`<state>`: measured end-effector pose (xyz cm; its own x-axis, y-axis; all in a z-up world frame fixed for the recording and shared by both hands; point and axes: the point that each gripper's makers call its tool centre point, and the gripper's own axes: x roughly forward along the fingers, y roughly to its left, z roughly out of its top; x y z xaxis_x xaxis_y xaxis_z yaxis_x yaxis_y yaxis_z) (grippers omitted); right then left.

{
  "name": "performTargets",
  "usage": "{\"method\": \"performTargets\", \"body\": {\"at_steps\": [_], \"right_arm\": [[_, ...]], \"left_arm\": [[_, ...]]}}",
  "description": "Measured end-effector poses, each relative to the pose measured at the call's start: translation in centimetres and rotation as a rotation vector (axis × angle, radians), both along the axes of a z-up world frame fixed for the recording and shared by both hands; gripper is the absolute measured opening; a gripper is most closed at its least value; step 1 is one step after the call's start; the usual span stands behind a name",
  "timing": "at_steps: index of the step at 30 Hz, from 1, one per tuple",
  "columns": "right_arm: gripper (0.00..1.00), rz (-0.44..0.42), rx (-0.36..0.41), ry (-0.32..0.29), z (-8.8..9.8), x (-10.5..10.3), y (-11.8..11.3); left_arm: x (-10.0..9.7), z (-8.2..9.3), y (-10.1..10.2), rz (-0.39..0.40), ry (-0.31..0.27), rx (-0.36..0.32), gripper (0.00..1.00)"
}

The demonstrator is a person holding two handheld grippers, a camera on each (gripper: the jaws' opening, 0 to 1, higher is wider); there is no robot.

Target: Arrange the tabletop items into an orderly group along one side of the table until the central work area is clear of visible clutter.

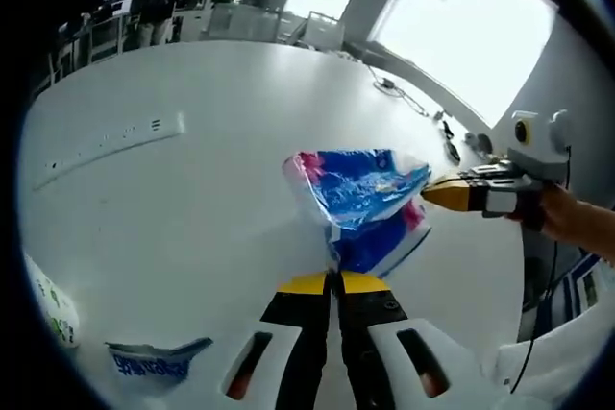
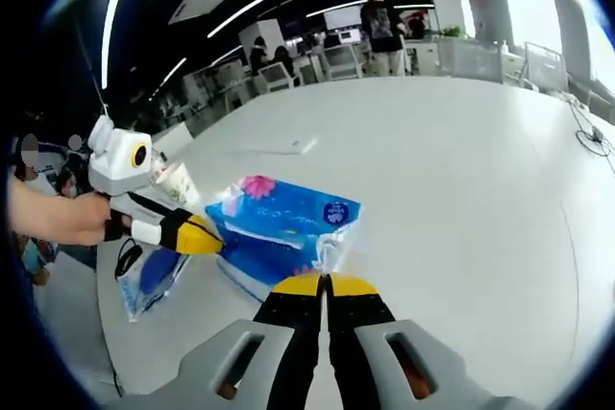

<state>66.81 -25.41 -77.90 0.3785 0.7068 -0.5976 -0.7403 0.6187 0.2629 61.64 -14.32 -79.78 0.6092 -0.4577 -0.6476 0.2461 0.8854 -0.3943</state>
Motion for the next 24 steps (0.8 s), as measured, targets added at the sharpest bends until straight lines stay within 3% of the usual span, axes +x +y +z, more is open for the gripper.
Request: {"method": "performTargets", "body": {"at_steps": [24], "right_arm": [[0.00,0.017,-0.037,0.045,-2.7,0.5,0.6]], "left_arm": [[0.2,-2.3,0.9,0.040,0.063,0.002,0.00]]}}
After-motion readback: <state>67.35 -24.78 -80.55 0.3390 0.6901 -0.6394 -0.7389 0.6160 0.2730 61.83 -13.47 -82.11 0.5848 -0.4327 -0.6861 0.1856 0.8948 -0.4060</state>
